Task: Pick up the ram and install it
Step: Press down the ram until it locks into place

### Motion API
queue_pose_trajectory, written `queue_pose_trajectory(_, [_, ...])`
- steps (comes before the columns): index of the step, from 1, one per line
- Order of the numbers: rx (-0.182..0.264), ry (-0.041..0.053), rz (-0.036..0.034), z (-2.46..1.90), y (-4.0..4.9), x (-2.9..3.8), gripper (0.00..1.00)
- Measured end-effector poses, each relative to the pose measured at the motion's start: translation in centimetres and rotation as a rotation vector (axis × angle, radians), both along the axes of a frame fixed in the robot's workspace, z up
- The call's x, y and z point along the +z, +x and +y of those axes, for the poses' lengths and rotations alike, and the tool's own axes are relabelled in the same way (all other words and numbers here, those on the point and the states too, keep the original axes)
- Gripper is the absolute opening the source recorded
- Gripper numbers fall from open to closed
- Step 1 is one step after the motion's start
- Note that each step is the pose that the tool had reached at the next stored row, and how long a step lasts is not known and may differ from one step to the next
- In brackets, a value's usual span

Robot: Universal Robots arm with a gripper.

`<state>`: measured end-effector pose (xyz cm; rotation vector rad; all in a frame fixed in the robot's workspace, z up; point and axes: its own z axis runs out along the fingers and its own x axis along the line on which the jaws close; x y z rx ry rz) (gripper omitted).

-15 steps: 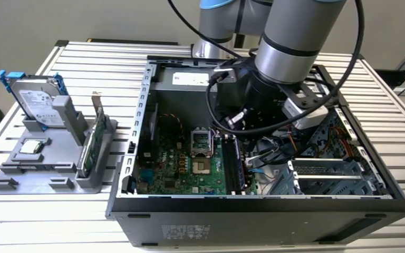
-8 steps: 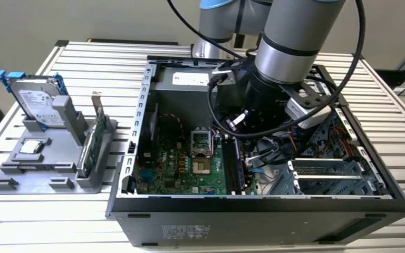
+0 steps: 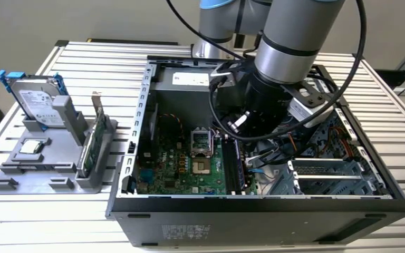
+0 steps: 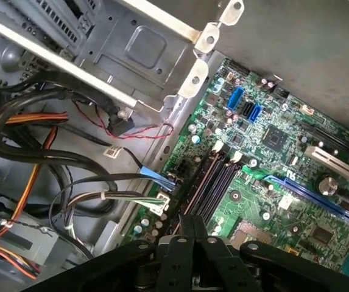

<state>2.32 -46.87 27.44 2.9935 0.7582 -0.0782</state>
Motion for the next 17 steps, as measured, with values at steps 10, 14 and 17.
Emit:
queue_pose_trajectory(10, [0.098, 0.0, 0.0, 0.02, 0.0, -0.02, 0.0])
queue_pose_trajectory(14, [0.136, 0.0, 0.0, 0.03, 0.0, -0.02, 0.0])
queue_pose_trajectory(17, [0.165, 0.0, 0.0, 0.03, 0.0, -0.02, 0.0])
